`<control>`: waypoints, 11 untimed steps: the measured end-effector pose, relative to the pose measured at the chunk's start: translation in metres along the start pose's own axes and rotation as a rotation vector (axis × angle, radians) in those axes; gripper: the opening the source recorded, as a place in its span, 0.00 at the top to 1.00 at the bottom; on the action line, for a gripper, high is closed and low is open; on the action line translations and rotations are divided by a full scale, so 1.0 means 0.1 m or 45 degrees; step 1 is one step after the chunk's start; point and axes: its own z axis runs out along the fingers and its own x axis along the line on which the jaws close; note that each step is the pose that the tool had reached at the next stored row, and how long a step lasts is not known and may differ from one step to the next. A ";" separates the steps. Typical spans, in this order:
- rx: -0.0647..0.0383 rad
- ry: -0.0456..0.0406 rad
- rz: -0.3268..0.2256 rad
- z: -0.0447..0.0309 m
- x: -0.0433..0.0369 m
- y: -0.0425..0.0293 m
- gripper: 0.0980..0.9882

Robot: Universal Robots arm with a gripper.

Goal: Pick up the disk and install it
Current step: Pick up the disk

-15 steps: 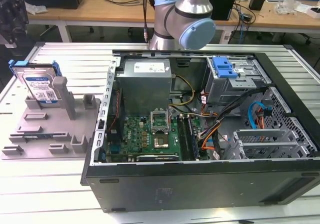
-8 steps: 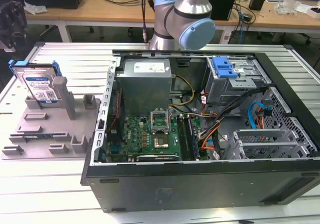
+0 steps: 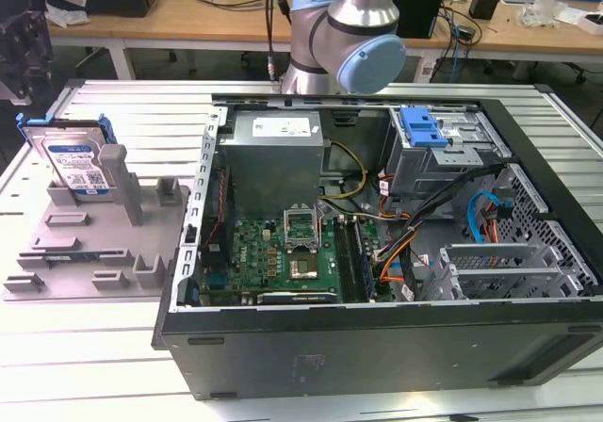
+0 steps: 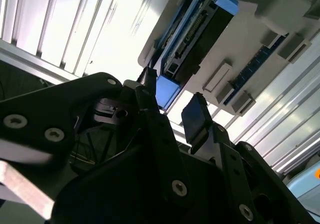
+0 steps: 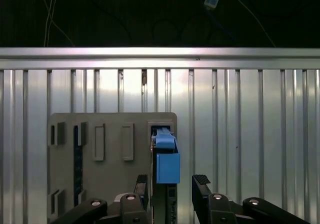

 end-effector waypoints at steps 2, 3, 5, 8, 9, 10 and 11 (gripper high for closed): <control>0.000 0.000 0.000 0.018 0.000 0.006 0.57; 0.000 0.000 0.000 0.029 0.000 0.014 0.57; 0.000 0.000 0.000 0.051 -0.003 0.042 0.57; 0.000 0.000 0.000 0.080 -0.003 0.058 0.57; 0.000 0.000 0.000 0.087 -0.003 0.058 0.57; 0.000 0.000 0.000 0.095 -0.003 0.058 0.57; 0.000 0.000 0.000 0.108 -0.003 0.058 0.57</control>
